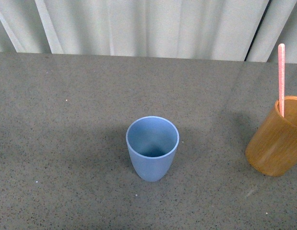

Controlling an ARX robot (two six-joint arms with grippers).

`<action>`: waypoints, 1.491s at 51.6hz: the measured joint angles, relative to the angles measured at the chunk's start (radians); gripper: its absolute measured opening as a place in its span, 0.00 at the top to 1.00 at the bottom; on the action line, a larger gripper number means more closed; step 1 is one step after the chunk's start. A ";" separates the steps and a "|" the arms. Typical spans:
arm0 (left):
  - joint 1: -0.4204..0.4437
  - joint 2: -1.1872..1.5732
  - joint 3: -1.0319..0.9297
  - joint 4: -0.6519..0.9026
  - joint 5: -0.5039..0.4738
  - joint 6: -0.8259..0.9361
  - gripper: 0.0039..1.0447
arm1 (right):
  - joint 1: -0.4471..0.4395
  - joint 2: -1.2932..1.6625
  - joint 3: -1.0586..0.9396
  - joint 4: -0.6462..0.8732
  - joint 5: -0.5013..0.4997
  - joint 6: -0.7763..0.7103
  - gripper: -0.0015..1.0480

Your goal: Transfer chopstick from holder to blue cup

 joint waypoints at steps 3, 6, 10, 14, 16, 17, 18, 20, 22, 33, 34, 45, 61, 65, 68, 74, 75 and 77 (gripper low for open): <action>0.000 -0.017 0.000 -0.017 0.000 0.000 0.97 | 0.000 0.000 0.000 0.000 0.000 0.000 0.10; 0.000 -0.032 0.000 -0.033 0.000 0.000 0.97 | 0.000 0.000 0.000 0.000 0.000 0.000 0.10; 0.000 -0.050 0.000 -0.050 0.000 0.000 0.97 | 0.000 0.000 0.000 0.000 0.000 0.000 0.10; 0.000 -0.068 0.000 -0.068 0.000 0.000 0.97 | 0.000 0.000 0.000 0.000 0.000 0.000 0.10; 0.000 -0.075 0.000 -0.076 0.000 0.000 0.97 | 0.000 0.000 0.000 0.000 0.000 0.000 0.10; 0.000 -0.080 0.000 -0.080 0.000 0.000 0.97 | 0.000 0.000 0.000 0.000 0.000 0.000 0.10; 0.000 -0.085 0.000 -0.086 0.000 0.000 0.97 | 0.000 0.000 0.000 0.000 0.000 0.000 0.10; 0.000 -0.092 0.000 -0.093 0.000 0.000 0.97 | 0.000 0.000 0.000 0.000 0.000 0.000 0.10; 0.000 -0.101 0.000 -0.101 0.000 0.000 0.97 | 0.000 0.000 0.000 0.000 0.000 0.000 0.10; 0.000 -0.265 0.000 -0.281 0.001 0.000 0.97 | 0.000 0.000 0.000 0.000 0.000 0.000 0.10; 0.000 -0.274 0.000 -0.281 0.001 0.000 0.97 | 0.000 0.000 0.000 0.000 0.000 0.000 0.10; 0.000 -0.279 0.000 -0.286 0.000 0.000 0.97 | 0.000 0.000 0.000 0.000 0.000 0.000 0.10; 0.000 -0.280 0.000 -0.286 0.002 0.000 0.44 | -0.121 0.303 0.115 -0.164 -0.251 -0.111 0.10; 0.000 -0.280 0.000 -0.286 0.002 0.000 0.27 | -0.177 0.569 0.149 0.024 -0.312 -0.182 0.10; 0.000 -0.280 0.000 -0.286 0.002 0.000 0.17 | -0.190 0.754 0.170 0.173 -0.328 -0.217 0.10; 0.000 -0.280 0.000 -0.286 0.002 0.002 0.06 | -0.190 0.993 0.198 0.344 -0.360 -0.241 0.10; 0.000 -0.280 0.000 -0.286 0.002 0.002 0.07 | -0.188 1.034 0.202 0.371 -0.364 -0.241 0.10; 0.000 -0.280 0.000 -0.286 0.002 0.002 0.07 | -0.183 1.091 0.209 0.413 -0.369 -0.241 0.10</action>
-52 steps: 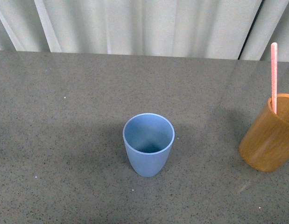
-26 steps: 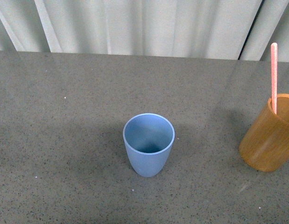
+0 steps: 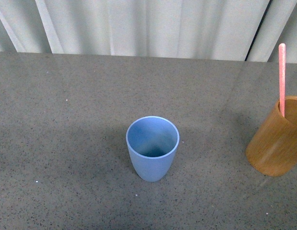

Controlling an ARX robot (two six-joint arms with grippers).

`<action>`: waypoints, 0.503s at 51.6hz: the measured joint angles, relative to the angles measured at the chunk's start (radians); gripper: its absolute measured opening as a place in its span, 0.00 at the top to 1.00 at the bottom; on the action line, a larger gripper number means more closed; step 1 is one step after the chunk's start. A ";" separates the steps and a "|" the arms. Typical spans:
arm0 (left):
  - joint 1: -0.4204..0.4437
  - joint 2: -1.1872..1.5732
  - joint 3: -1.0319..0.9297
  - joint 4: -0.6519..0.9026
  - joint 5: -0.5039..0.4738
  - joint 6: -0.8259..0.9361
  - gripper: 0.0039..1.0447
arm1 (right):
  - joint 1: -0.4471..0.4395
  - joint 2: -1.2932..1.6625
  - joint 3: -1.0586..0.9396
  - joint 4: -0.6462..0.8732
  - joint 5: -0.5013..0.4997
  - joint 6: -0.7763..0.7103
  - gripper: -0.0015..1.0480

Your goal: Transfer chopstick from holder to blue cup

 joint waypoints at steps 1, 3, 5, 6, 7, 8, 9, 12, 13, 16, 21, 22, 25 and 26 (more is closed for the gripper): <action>0.000 0.000 0.000 0.000 0.000 0.000 0.07 | 0.003 0.038 0.004 0.029 -0.005 0.000 0.10; 0.000 0.000 0.000 0.000 0.000 0.000 0.06 | 0.010 0.087 0.009 0.070 -0.008 0.001 0.10; 0.000 0.000 0.000 0.000 0.000 0.000 0.06 | 0.020 0.146 0.019 0.116 -0.009 0.004 0.10; 0.000 0.000 0.000 0.000 0.000 0.000 0.06 | 0.023 0.159 0.021 0.126 -0.011 0.005 0.10; 0.000 0.000 0.000 0.000 0.000 0.000 0.06 | 0.029 0.183 0.027 0.146 -0.017 0.008 0.10; 0.000 0.000 0.000 0.000 0.000 0.000 0.06 | 0.034 0.206 0.034 0.164 -0.023 0.010 0.10; 0.000 0.000 0.000 0.000 0.000 0.000 0.06 | 0.040 0.227 0.041 0.180 -0.026 0.012 0.10; 0.000 0.000 0.000 0.000 0.000 0.000 0.06 | 0.061 0.291 0.069 0.229 -0.021 0.018 0.10; 0.000 0.000 0.000 0.000 0.000 0.000 0.06 | 0.066 0.308 0.078 0.240 -0.021 0.020 0.10; 0.000 0.000 0.000 0.000 0.000 0.000 0.06 | 0.087 0.367 0.114 0.279 -0.013 0.033 0.10; 0.000 0.000 0.000 0.000 0.000 0.000 0.06 | 0.117 0.442 0.172 0.307 0.000 0.056 0.10; 0.000 0.000 0.000 0.000 0.000 0.000 0.06 | 0.122 0.454 0.182 0.311 0.008 0.059 0.10; 0.000 0.000 0.000 0.000 0.000 0.000 0.06 | 0.140 0.486 0.207 0.320 0.016 0.068 0.10; 0.000 0.000 0.000 0.000 0.000 0.000 0.06 | 0.146 0.496 0.214 0.323 0.020 0.069 0.10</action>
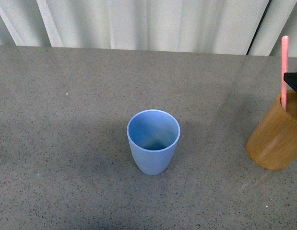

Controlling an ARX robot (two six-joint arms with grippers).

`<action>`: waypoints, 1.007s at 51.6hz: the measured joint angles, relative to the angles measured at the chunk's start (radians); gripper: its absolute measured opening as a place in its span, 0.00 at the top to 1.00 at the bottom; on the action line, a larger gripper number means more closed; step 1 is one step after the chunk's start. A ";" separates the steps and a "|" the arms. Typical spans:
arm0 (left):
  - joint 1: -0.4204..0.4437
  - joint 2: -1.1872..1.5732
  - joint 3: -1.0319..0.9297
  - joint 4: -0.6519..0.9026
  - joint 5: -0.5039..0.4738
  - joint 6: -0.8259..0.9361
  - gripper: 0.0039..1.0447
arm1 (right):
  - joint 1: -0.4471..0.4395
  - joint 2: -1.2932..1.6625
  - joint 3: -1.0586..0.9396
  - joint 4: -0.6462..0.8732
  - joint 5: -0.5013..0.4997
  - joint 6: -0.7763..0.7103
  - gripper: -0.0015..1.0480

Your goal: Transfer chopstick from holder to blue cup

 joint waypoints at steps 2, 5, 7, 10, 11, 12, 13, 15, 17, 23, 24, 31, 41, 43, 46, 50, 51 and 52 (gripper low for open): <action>0.000 0.000 0.000 0.000 0.000 0.000 0.06 | 0.009 0.013 0.010 0.005 0.008 0.002 0.10; 0.000 0.000 0.000 0.000 0.000 0.000 0.06 | 0.025 0.037 0.024 0.013 0.018 0.005 0.10; 0.000 0.000 0.000 0.000 0.000 0.000 0.06 | 0.039 0.060 0.038 0.021 0.024 0.005 0.10; 0.000 0.000 0.000 0.000 0.000 0.000 0.06 | 0.053 0.085 0.053 0.031 0.033 0.005 0.10; 0.000 0.000 0.000 0.000 0.000 0.000 0.06 | 0.055 0.089 0.056 0.032 0.034 0.005 0.10; 0.000 0.000 0.000 0.000 0.000 0.000 0.06 | 0.060 0.097 0.061 0.035 0.034 0.005 0.10; 0.000 0.000 0.000 0.000 0.000 0.000 0.06 | 0.064 0.108 0.069 0.037 0.035 0.005 0.10; 0.000 0.000 0.000 0.000 0.000 0.000 0.06 | 0.070 0.123 0.078 0.042 0.038 0.004 0.10; 0.000 0.000 0.000 0.000 0.000 0.000 0.06 | 0.074 0.137 0.087 0.045 0.042 0.005 0.10; 0.000 0.000 0.000 0.000 0.000 0.000 0.06 | 0.086 0.166 0.112 0.045 0.058 0.008 0.15; 0.000 0.000 0.000 0.000 0.000 0.000 0.06 | 0.087 0.168 0.115 0.045 0.058 0.010 0.18; 0.000 0.000 0.000 0.000 0.000 0.000 0.06 | 0.097 0.170 0.122 0.053 0.061 0.018 0.37; 0.000 0.000 0.000 0.000 0.000 0.000 0.06 | 0.103 0.173 0.122 0.066 0.072 0.026 0.72; 0.000 0.000 0.000 0.000 0.000 0.000 0.06 | 0.102 0.174 0.122 0.071 0.074 0.026 0.81; 0.000 0.000 0.000 0.000 0.000 0.000 0.06 | 0.099 0.173 0.122 0.073 0.074 0.025 0.92; 0.000 0.000 0.000 0.000 0.000 0.000 0.06 | 0.093 0.158 0.113 0.070 0.072 0.025 0.98; 0.000 0.000 0.000 0.000 0.000 0.000 0.06 | 0.093 0.152 0.110 0.068 0.071 0.026 0.98; 0.000 0.000 0.000 0.000 0.000 0.000 0.06 | 0.092 0.141 0.108 0.061 0.071 0.025 0.98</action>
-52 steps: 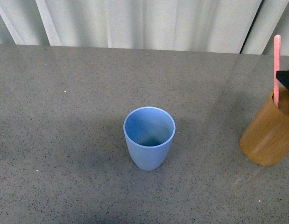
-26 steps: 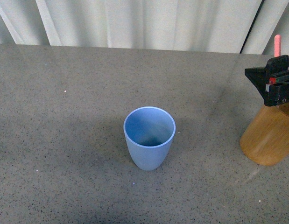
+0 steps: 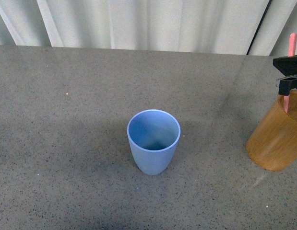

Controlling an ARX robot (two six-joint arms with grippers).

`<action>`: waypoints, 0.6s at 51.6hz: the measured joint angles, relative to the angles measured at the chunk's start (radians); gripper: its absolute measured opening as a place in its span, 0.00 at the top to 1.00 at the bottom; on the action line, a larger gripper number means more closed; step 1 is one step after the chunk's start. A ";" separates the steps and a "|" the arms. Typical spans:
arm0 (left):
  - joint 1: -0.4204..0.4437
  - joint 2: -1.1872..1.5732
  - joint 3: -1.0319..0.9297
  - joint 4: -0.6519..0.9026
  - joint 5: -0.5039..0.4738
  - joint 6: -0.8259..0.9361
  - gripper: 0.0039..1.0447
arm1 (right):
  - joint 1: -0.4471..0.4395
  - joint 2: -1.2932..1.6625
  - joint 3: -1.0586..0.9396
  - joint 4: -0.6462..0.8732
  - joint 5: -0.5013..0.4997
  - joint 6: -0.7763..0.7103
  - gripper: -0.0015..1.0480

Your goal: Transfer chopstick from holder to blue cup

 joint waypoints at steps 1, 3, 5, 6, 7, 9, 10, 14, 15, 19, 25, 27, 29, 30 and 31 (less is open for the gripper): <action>0.000 0.000 0.000 0.000 0.000 0.000 0.06 | 0.000 -0.008 0.000 -0.005 -0.001 0.000 0.98; 0.000 0.000 0.000 0.000 0.000 0.000 0.06 | -0.002 -0.032 0.000 -0.019 0.000 0.000 0.98; 0.000 0.000 0.000 0.000 0.000 0.000 0.06 | -0.002 -0.056 0.000 -0.032 0.000 0.002 0.98; 0.000 0.000 0.000 0.000 0.000 0.000 0.06 | -0.002 -0.074 0.000 -0.043 -0.001 0.003 0.98; 0.000 0.000 0.000 0.000 0.000 0.000 0.06 | -0.002 -0.086 0.000 -0.049 -0.001 0.003 0.98; 0.000 0.000 0.000 0.000 0.000 0.000 0.06 | -0.001 -0.113 0.000 -0.062 0.000 0.000 0.98; 0.000 0.000 0.000 0.000 0.000 0.000 0.06 | 0.001 -0.127 0.000 -0.070 0.001 -0.002 0.98; 0.000 0.000 0.000 0.000 0.000 0.000 0.06 | 0.012 -0.193 0.005 -0.096 0.015 -0.027 0.98; 0.000 0.000 0.000 0.000 0.000 0.000 0.06 | 0.019 -0.217 0.011 -0.104 0.019 -0.036 0.98; 0.000 0.000 0.000 0.000 0.000 0.000 0.06 | 0.050 -0.299 0.057 -0.127 0.044 -0.056 0.98; 0.000 0.000 0.000 0.000 0.000 0.000 0.06 | 0.130 -0.408 0.176 -0.200 0.066 -0.038 0.98; 0.000 0.000 0.000 0.000 0.000 0.000 0.06 | 0.152 -0.425 0.199 -0.224 0.064 -0.024 0.98; 0.000 0.000 0.000 0.000 0.000 0.000 0.06 | 0.184 -0.443 0.223 -0.256 0.064 0.004 0.98; 0.000 0.000 0.000 0.000 0.000 0.000 0.06 | 0.202 -0.450 0.230 -0.269 0.065 0.020 0.98; 0.000 0.000 0.000 0.000 0.000 0.000 0.06 | 0.219 -0.455 0.236 -0.278 0.066 0.042 0.98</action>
